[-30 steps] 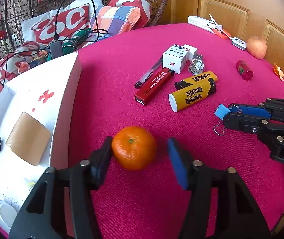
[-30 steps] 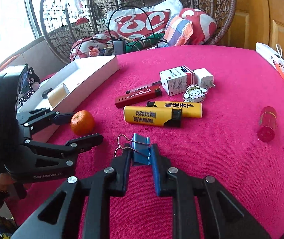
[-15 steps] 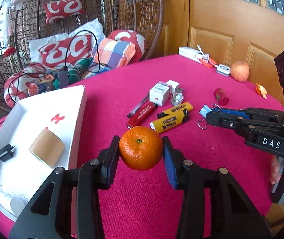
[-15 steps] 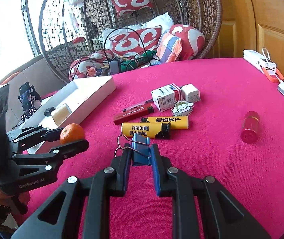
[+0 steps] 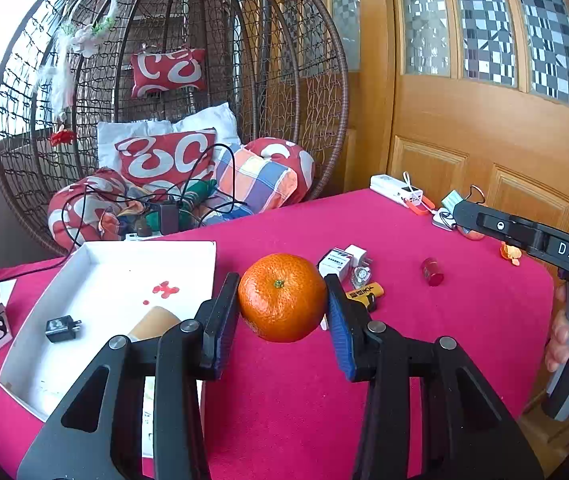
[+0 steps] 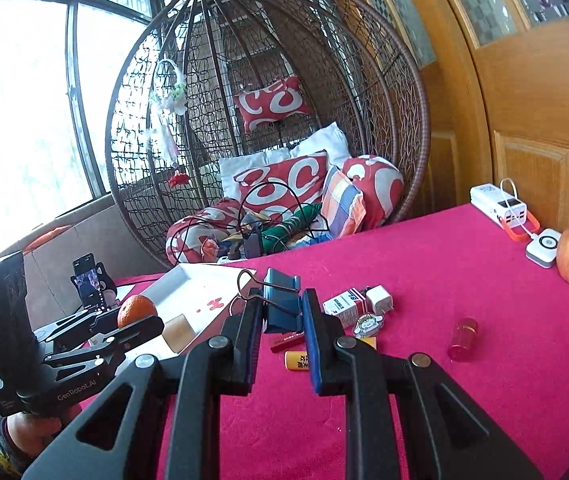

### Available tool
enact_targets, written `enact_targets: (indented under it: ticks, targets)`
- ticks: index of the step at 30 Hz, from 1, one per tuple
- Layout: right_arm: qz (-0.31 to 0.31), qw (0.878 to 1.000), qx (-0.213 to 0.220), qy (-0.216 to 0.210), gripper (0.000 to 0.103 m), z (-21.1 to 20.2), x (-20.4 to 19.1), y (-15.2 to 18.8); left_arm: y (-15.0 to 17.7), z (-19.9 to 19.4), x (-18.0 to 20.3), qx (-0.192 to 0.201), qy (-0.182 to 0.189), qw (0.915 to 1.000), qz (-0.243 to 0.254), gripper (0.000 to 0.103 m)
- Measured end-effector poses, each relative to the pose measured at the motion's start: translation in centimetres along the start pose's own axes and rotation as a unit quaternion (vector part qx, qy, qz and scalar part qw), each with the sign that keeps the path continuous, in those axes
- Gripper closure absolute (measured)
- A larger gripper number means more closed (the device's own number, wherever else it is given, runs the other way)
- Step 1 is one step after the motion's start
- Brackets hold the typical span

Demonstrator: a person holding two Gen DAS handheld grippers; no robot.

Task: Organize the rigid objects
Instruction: 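Carry the orange in the left gripper and binder clip in the right over the white tray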

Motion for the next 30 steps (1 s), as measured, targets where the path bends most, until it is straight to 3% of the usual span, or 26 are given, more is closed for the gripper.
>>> enact_targets:
  ticks: [10, 30]
  targets:
    - [-0.002, 1.000, -0.003, -0.002, 0.084, 0.2, -1.5, -0.3, 0.4, -2.1, -2.6, 0.021, -0.005, 0.9993, -0.030, 0.062]
    - [-0.047, 0.999, -0.024, -0.011, 0.084, 2.8, -5.7, -1.3, 1.3, -2.7, -8.0, 0.027, -0.017, 0.9957, -0.087, 0.062]
Point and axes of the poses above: each gripper's, at about its wrist camera, not at the fingertips, and z roughly the way its jaws point, x to its right, y to its underside, the point moved 6 cm from there along z, roughly the way its jaws point, and after that the axes turned 14 degrees about -x, right-handed, at the moved point
